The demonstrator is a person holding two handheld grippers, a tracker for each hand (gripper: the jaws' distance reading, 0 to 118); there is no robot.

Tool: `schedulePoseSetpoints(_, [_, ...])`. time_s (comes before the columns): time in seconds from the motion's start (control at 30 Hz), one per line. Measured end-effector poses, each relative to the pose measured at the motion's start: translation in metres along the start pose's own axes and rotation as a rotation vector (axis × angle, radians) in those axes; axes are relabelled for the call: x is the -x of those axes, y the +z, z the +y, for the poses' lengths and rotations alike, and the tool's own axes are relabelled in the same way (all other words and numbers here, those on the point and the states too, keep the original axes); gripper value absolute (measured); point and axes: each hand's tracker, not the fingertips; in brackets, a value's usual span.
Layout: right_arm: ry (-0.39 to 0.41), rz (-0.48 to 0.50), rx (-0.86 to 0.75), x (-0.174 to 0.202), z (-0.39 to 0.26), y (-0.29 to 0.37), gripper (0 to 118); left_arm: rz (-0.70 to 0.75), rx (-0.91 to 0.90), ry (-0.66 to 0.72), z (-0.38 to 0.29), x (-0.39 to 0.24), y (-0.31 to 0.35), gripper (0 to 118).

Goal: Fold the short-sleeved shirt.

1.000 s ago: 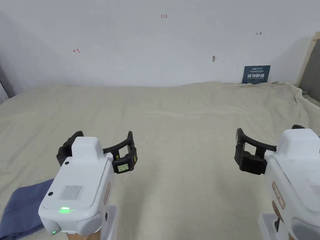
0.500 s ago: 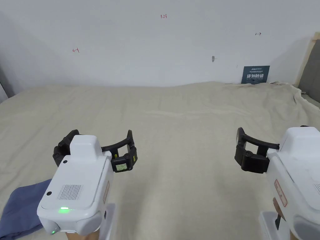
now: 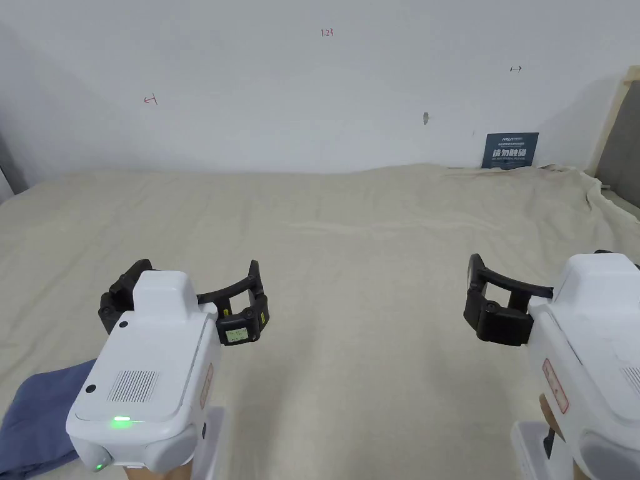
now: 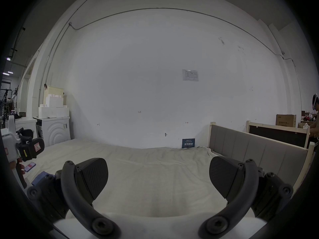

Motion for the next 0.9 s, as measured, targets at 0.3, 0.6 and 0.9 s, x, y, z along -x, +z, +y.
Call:
schedulePoseSetpoints(0.3, [0.003,0.003,0.002,-0.0054,-0.0063,-0.0046,116,0.003,-0.003,-0.001,0.0003,0.0006,0.0005,118])
schedulePoseSetpoints(0.6, [0.0,0.001,0.002,-0.0043,-0.0046,-0.003,116,0.001,0.001,-0.009,-0.0018,-0.0011,-0.0009,118])
schedulePoseSetpoints(0.9, [-0.002,-0.002,0.0,-0.0049,-0.0042,-0.003,116,0.006,-0.001,-0.009,-0.0009,-0.0012,-0.0014,118])
